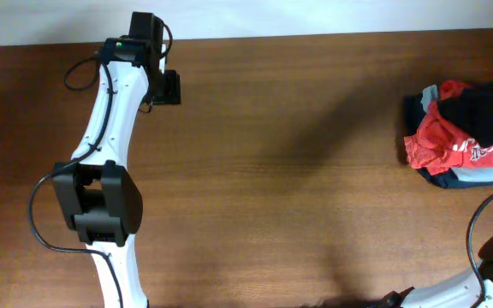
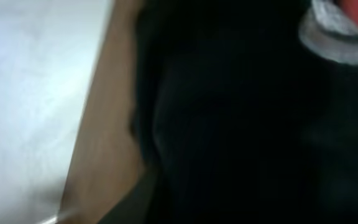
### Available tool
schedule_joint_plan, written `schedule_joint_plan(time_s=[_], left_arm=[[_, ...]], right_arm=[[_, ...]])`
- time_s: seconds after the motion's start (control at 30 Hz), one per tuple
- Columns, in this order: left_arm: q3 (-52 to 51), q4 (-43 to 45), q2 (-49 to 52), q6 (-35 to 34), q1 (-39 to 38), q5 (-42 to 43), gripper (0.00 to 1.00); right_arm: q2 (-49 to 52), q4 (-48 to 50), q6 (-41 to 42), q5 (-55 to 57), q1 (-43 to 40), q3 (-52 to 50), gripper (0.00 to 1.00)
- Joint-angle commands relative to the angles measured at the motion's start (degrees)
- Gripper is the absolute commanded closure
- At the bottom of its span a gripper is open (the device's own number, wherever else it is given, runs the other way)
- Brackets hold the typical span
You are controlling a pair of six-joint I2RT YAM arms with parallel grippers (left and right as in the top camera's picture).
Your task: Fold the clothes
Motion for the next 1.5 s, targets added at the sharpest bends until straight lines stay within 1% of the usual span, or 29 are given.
schedule_joint_plan(time_s=[0.0, 0.03, 0.07, 0.1, 0.13, 0.17, 0.2, 0.23, 0.3, 0.37, 0.47, 0.57, 0.7, 0.8, 0.83, 0.93, 0.97, 1.0, 1.07, 1.13, 1.2, 1.23, 1.3, 1.47], left_arm=[[-0.2, 0.5, -0.3, 0.9, 0.3, 1.6, 0.33], [-0.2, 0.5, -0.3, 0.9, 0.3, 1.9, 0.33], [-0.2, 0.7, -0.3, 0.9, 0.3, 1.9, 0.33], [-0.2, 0.8, -0.3, 0.9, 0.3, 1.9, 0.33], [-0.2, 0.9, -0.3, 0.9, 0.3, 1.9, 0.33], [-0.2, 0.9, -0.3, 0.9, 0.3, 1.9, 0.33], [-0.2, 0.9, -0.3, 0.9, 0.3, 1.9, 0.33], [-0.2, 0.9, -0.3, 0.9, 0.3, 1.9, 0.33], [-0.2, 0.9, -0.3, 0.9, 0.3, 1.9, 0.33], [-0.2, 1.0, -0.3, 0.9, 0.3, 1.9, 0.33], [-0.2, 1.0, -0.3, 0.9, 0.3, 1.9, 0.33], [-0.2, 1.0, -0.3, 0.9, 0.3, 1.9, 0.33], [-0.2, 0.9, -0.3, 0.9, 0.3, 1.9, 0.33], [-0.2, 0.9, -0.3, 0.9, 0.3, 1.9, 0.33], [-0.2, 1.0, -0.3, 0.9, 0.3, 1.9, 0.33], [-0.2, 1.0, -0.3, 0.9, 0.3, 1.9, 0.33], [-0.2, 1.0, -0.3, 0.9, 0.3, 1.9, 0.33], [-0.2, 1.0, -0.3, 0.9, 0.3, 1.9, 0.33], [-0.2, 1.0, -0.3, 0.9, 0.3, 1.9, 0.33], [-0.2, 1.0, -0.3, 0.9, 0.3, 1.9, 0.33], [-0.2, 1.0, -0.3, 0.9, 0.3, 1.9, 0.33], [-0.2, 1.0, -0.3, 0.9, 0.3, 1.9, 0.33], [-0.2, 0.9, -0.3, 0.9, 0.3, 1.9, 0.33], [-0.2, 1.0, -0.3, 0.9, 0.3, 1.9, 0.33]], right_arm=[[0.4, -2.5, 2.6, 7.9, -1.5, 1.1, 0.88], [0.4, -3.1, 2.6, 9.1, -1.7, 1.1, 0.87], [0.4, -3.6, 2.6, 10.2, -2.0, 1.1, 0.83], [0.4, -4.1, 2.6, 10.9, -2.5, 1.1, 0.74], [0.4, -4.6, 2.6, 11.5, -2.9, 1.1, 0.67], [0.4, -5.2, 2.6, 11.9, -3.2, 1.1, 0.52], [0.4, -5.7, 2.6, 11.8, -3.5, 1.1, 0.34], [0.4, -6.2, 2.6, 11.8, -3.7, 1.1, 0.23], [0.4, -7.3, 2.6, 11.6, -4.0, 1.1, 0.05], [0.4, -8.3, 2.4, 11.6, -4.0, 1.1, 0.00], [0.3, -9.6, 2.3, 11.2, -4.0, 1.1, 0.01], [-0.8, -9.2, 0.6, 8.5, -4.0, 1.2, 0.00], [-1.9, -6.9, 0.6, 11.6, -4.0, 1.2, 0.02], [-1.5, -5.7, 0.6, 13.4, -4.0, 1.1, 0.08], [-1.2, -4.5, 0.6, 13.4, -3.9, 1.1, 0.16], [-0.9, -1.7, 0.6, 13.3, -3.8, 1.1, 0.34], [-0.8, -0.3, 0.6, 13.4, -3.8, 1.1, 0.44], [-0.8, 0.6, 0.6, 13.4, -3.8, 1.1, 0.52], [-0.8, 1.9, 0.7, 13.6, -3.8, 1.1, 0.64], [-0.8, 3.0, 0.7, 14.6, -3.8, 1.1, 0.72], [-0.8, 4.4, 0.7, 15.3, -3.8, 1.1, 0.82], [-0.8, 5.1, 0.7, 15.8, -3.8, 1.1, 0.85], [-0.8, 6.3, 0.7, 17.4, -3.8, 1.1, 0.96], [-0.2, 6.6, 0.7, 23.3, -3.3, 1.0, 0.96]])
